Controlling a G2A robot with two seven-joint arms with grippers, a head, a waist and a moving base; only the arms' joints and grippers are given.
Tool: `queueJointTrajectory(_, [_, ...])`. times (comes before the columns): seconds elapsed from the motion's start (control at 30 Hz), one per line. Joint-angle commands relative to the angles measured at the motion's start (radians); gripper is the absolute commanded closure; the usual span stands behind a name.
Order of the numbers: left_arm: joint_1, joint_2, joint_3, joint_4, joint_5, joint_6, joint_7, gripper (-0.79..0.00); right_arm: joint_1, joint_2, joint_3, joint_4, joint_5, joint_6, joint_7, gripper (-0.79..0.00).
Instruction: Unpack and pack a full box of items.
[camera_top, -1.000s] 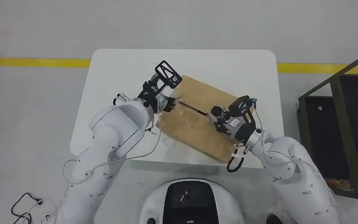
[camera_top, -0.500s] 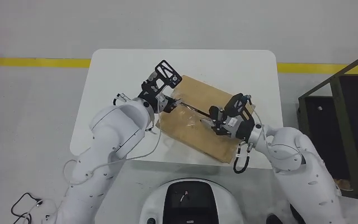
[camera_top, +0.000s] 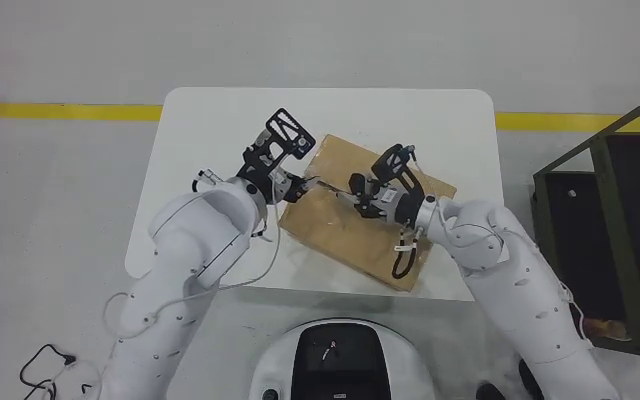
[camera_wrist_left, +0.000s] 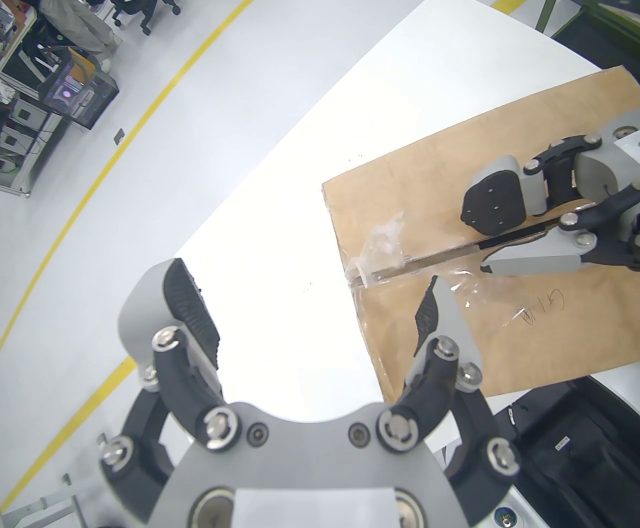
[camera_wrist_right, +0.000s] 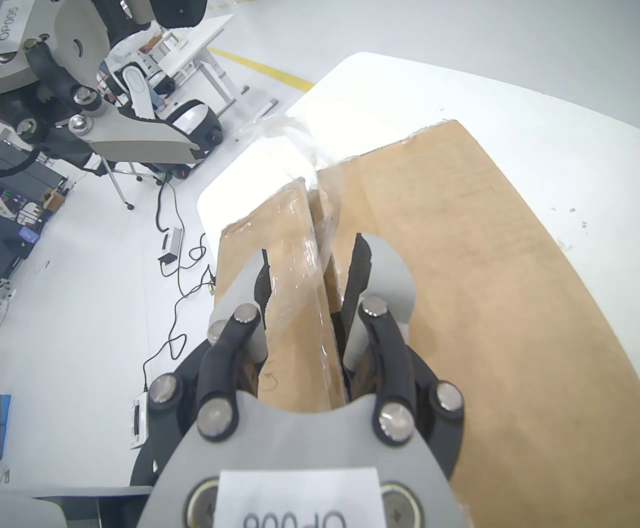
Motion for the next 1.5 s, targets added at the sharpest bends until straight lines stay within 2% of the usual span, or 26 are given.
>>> queueJointTrajectory(0.0, [0.006, 0.001, -0.006, -0.007, 0.000, 0.001, -0.003, -0.785, 0.021, -0.005, -0.016, 0.019, 0.003, -0.001, -0.001, -0.274])
queueJointTrajectory(0.03, [0.009, 0.002, -0.010, -0.010, -0.001, 0.001, -0.006, -0.785, 0.028, -0.007, -0.022, 0.025, 0.002, -0.002, -0.003, -0.191])
queueJointTrajectory(0.07, [0.012, 0.003, -0.014, -0.015, -0.002, 0.002, -0.009, -0.785, 0.033, -0.008, -0.027, 0.030, 0.003, -0.004, -0.003, 0.000])
queueJointTrajectory(0.27, [0.052, 0.010, -0.038, -0.056, -0.004, -0.018, -0.036, -0.785, 0.046, -0.009, -0.017, 0.036, 0.042, -0.008, 0.005, 0.000])
queueJointTrajectory(0.5, [0.135, 0.020, -0.054, -0.100, 0.005, -0.050, -0.068, -0.785, 0.043, -0.004, 0.037, 0.018, 0.198, 0.016, 0.060, 0.000])
queueJointTrajectory(0.6, [0.162, 0.024, -0.057, -0.118, 0.011, -0.056, -0.071, -0.785, 0.049, 0.000, 0.053, 0.014, 0.289, 0.027, 0.135, 0.000])
queueJointTrajectory(0.73, [0.181, 0.027, -0.059, -0.130, 0.013, -0.061, -0.068, -0.785, 0.060, 0.009, 0.075, 0.018, 0.438, 0.042, 0.300, 0.000])
queueJointTrajectory(0.87, [0.183, 0.028, -0.058, -0.129, 0.013, -0.061, -0.064, -0.785, 0.050, 0.017, 0.105, 0.025, 0.573, 0.061, 0.387, 0.000])
queueJointTrajectory(1.03, [0.179, 0.029, -0.053, -0.122, 0.013, -0.065, -0.057, -0.785, 0.028, 0.031, 0.135, 0.037, 0.594, 0.099, 0.462, 0.000])
queueJointTrajectory(1.23, [0.175, 0.031, -0.048, -0.119, 0.005, -0.069, -0.056, -0.785, 0.012, 0.042, 0.144, 0.047, 0.544, 0.148, 0.485, 0.000])
queueJointTrajectory(1.47, [0.170, 0.033, -0.054, -0.123, -0.002, -0.068, -0.060, -0.785, 0.012, 0.042, 0.144, 0.047, 0.544, 0.148, 0.485, 0.000])
